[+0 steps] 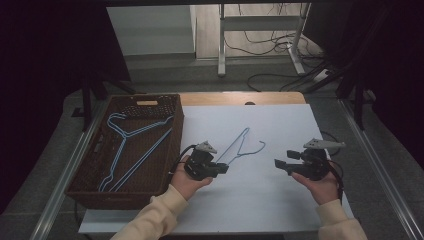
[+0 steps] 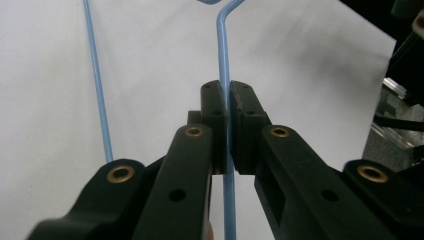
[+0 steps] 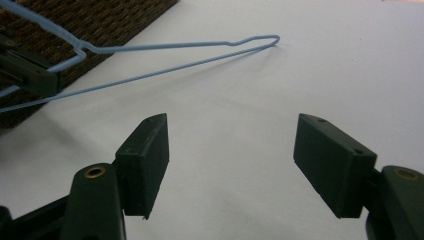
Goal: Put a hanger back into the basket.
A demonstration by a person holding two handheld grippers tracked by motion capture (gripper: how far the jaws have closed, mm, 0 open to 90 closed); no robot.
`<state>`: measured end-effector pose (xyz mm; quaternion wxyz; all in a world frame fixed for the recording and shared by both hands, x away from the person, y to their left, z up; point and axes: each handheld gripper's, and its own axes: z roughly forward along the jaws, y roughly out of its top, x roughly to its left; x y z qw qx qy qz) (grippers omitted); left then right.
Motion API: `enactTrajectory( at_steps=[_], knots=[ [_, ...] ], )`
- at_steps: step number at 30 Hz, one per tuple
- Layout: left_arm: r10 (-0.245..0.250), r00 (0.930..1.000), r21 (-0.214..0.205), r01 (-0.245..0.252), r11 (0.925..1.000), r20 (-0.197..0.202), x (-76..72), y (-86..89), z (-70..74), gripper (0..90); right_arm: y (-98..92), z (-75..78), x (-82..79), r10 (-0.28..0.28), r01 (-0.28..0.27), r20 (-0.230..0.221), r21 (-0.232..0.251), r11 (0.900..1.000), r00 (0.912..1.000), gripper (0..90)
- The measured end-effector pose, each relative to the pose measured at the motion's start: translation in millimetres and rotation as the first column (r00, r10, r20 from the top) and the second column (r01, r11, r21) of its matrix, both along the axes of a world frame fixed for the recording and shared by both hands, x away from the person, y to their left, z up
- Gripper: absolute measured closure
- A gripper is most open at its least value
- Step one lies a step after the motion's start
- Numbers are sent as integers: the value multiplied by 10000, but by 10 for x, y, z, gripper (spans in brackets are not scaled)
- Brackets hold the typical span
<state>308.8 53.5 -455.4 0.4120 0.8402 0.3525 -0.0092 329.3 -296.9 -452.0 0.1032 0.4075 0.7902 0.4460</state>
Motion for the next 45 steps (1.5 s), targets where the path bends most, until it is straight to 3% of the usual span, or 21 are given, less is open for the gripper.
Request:
enactTrajectory(
  at_steps=[12,18,33,45],
  knots=[
    [-79,9988,-587,107,9982,489,-91,116,334,864,-11,-41,9,171,-175,-149,-320,9993,9997,304],
    [-73,9988,-1075,126,9941,493,-98,246,498,864,-1,-50,8,279,-285,-150,-423,9987,9995,304],
    [-18,9968,-2279,199,9735,796,-153,754,960,864,20,-123,34,478,-500,-377,-610,9969,9981,292],
    [423,9952,-2772,-162,9607,886,-119,1127,1082,863,12,-140,20,470,-505,-477,-748,9959,9978,290]
  ],
)
